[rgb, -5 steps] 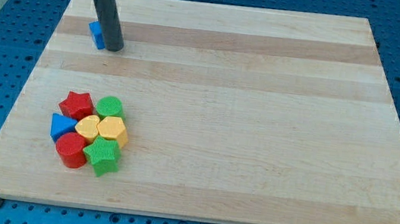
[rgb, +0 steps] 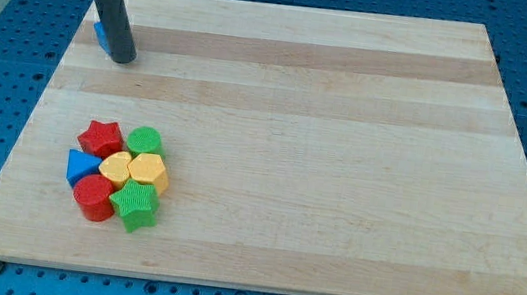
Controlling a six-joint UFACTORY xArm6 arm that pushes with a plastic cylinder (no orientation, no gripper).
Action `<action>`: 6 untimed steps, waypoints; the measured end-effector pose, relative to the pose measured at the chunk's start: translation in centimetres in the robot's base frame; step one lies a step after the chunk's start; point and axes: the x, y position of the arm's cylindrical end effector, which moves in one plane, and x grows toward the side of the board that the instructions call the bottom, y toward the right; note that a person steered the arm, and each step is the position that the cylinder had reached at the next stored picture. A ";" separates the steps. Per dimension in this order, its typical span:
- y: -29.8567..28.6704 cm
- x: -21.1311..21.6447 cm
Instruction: Move the blue cube to the top left
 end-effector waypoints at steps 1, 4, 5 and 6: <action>-1.2 0.3; -3.5 -1.7; -3.5 -3.1; -3.0 -3.3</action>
